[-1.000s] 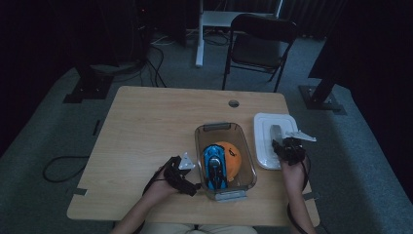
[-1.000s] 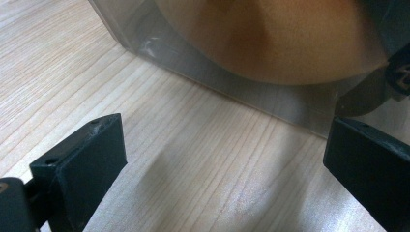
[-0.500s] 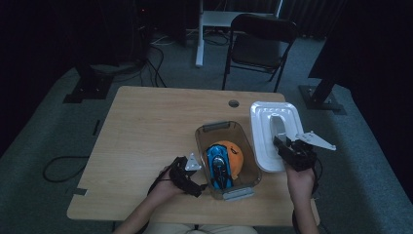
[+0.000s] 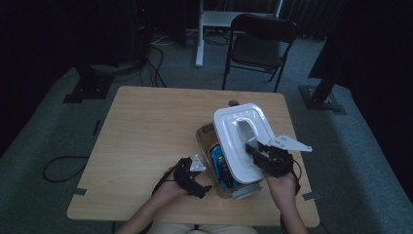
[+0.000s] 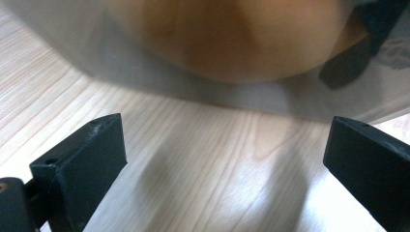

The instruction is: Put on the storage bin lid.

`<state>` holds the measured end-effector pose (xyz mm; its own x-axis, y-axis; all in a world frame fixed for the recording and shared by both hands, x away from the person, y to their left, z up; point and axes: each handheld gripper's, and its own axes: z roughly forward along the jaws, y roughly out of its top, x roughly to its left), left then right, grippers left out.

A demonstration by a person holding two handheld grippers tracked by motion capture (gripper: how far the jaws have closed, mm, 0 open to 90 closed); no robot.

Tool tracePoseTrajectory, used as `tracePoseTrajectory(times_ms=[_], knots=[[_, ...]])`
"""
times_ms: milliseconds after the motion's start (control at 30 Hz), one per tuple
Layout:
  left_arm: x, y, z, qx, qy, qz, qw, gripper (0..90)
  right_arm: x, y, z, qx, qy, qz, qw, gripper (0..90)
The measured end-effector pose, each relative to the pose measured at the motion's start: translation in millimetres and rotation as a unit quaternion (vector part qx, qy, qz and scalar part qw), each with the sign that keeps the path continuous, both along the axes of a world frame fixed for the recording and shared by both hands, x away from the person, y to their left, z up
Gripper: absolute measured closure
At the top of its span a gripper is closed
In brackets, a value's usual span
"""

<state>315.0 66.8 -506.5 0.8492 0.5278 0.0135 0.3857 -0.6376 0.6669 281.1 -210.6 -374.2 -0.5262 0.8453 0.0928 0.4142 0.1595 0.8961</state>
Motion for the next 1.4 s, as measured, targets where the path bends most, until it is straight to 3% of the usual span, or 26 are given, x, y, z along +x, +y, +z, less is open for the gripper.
tracePoseTrajectory(times_ms=[167, 467, 800, 1033, 1167, 1400], knots=[[-0.2, 7.5, 2.3, -0.001, -0.003, 0.011, 0.9999, 2.1, 3.4, 16.2, -9.3, 0.002, 0.016, 0.02, 0.9997, 67.7], [-3.3, 14.4, -0.3, -0.002, -0.001, 0.019, 0.9998, 2.1, 5.6, 34.6, -21.0, -0.016, 0.04, 0.043, 0.9981, 67.7], [-5.9, 17.7, -2.5, -0.004, 0.002, 0.022, 0.9998, 2.1, 6.0, 39.5, -22.0, -0.031, 0.052, 0.043, 0.9972, 67.6], [-5.8, 17.7, -3.3, -0.003, 0.004, 0.02, 0.9998, 2.1, 8.3, 41.3, -27.0, -0.027, 0.07, 0.052, 0.9958, 67.7], [-6.3, 16.9, -4.9, -0.004, 0.006, 0.023, 0.9997, 2.1, 7.6, 46.5, -28.4, -0.042, 0.072, 0.048, 0.9954, 67.8], [-5.7, 16.5, -6.7, -0.005, 0.007, 0.025, 0.9997, 2.1, 10.7, 43.8, -26.9, -0.035, 0.083, 0.058, 0.9942, 66.1]])
